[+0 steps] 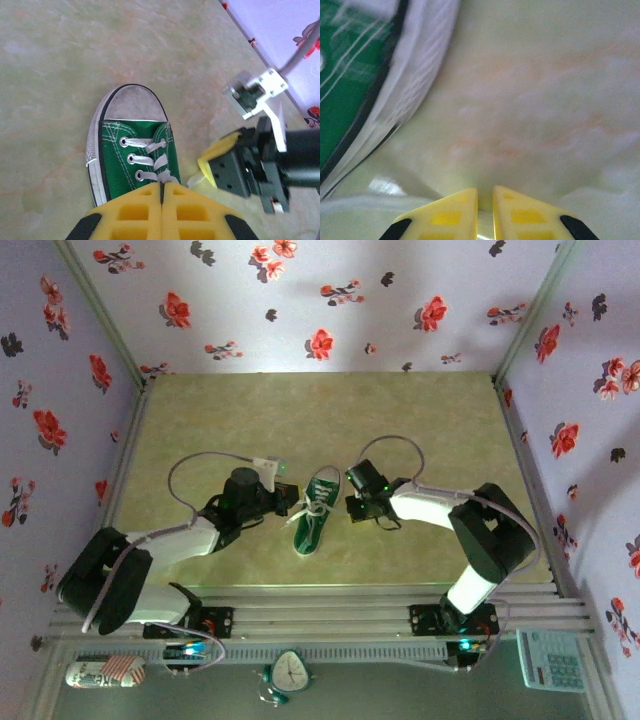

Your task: Tie the shoes

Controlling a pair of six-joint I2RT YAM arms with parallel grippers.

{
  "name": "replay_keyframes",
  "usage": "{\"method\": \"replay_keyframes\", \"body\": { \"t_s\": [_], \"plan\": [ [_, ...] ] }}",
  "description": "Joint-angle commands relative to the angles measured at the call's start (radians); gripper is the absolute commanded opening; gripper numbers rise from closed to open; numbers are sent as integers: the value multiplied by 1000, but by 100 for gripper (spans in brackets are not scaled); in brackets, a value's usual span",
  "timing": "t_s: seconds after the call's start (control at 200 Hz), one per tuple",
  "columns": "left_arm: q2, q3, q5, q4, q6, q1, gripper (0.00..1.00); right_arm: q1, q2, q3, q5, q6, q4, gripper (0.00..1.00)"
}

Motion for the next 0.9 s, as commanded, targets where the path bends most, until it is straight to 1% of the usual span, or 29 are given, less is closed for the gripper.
{"method": "replay_keyframes", "body": {
  "t_s": [0.0, 0.08, 0.11, 0.145, 0.19, 0.24, 0.295, 0.34, 0.435, 0.5, 0.565, 0.715, 0.895],
  "plan": [
    [17, 26, 6, -17, -31, 6, 0, 79, -49, -47, -153, 25, -69, 16],
    [24, 27, 5, -15, -31, 6, 0, 110, -103, -70, -218, 24, -45, 17],
    [27, 28, 5, -13, -31, 6, 0, 110, -130, -85, -224, 30, -24, 16],
    [33, 29, 7, -10, -31, 6, 0, 108, -168, -100, -203, 38, 0, 16],
    [40, 30, 11, -3, -31, 6, 0, 103, -218, -109, -146, 52, 17, 17],
    [47, 30, 18, 6, -31, 6, 0, 100, -271, -117, -41, 81, 34, 20],
    [49, 28, 25, 24, -30, 5, 0, 99, -309, -115, 63, 123, 45, 22],
    [48, 21, 27, 36, -24, 2, 0, 99, -320, -100, 97, 154, 45, 22],
    [38, 19, 20, 29, 9, -12, 0, 104, -292, -72, 59, 230, 75, 23],
    [27, 15, 2, 9, 38, -30, 0, 109, -270, -76, 3, 287, 139, 23],
    [17, 9, -20, -5, 47, -41, 0, 115, -258, -98, -22, 366, 214, 23],
    [11, -10, -38, -2, 42, -50, 0, 120, -229, -163, -17, 594, 378, 26],
    [8, -11, -45, 7, 54, -60, 0, 143, -179, -204, -11, 746, 509, 28]
  ]
}}
